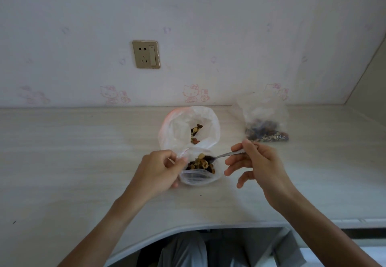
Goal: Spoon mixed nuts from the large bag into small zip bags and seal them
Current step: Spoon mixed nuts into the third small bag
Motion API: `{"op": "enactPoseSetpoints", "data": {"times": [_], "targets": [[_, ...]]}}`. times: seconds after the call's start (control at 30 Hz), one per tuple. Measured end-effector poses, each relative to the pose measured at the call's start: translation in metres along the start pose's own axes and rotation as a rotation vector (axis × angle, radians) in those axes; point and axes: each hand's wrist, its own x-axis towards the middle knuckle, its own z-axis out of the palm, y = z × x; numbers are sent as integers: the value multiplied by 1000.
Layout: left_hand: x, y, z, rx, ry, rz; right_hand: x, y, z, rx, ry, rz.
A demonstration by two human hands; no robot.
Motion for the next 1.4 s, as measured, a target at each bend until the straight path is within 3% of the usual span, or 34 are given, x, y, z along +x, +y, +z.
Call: {"op": "enactPoseSetpoints", "data": {"times": [0.1, 0.23, 0.33, 0.47, 0.6, 0.73, 0.9, 1.0, 1.13, 1.3, 1.4], "targets": [[1, 0, 2, -3, 21, 2, -5, -1, -2, -346, -64, -256], [4, -4, -1, -17, 45, -8, -12, -7, -9, -1121, -196, -803], [6, -6, -4, -24, 62, -15, -16, -12, -8, -1312, -264, -978], [8, -6, -7, 25, 46, 7, -15, -14, -10, -1168, -198, -967], [9, -4, -10, 73, 65, 27, -8, -9, -11, -705, -49, -710], [21, -2, -18, 77, 252, 36, 1, -8, -7, -222, 27, -484], [50, -1, -23, 181, 500, 122, 21, -3, -2, 54, 81, -281], [75, 2, -20, 325, 397, 84, 39, 1, 5, 96, 101, -191], [106, 14, -13, 272, 198, -39, 70, 4, 15, 55, 152, -135], [124, 22, 0, 374, 223, -72, 96, 13, 29, -150, 188, -192], [128, 20, 6, 410, 273, -44, 104, 24, 32, -398, 268, -324]]}}
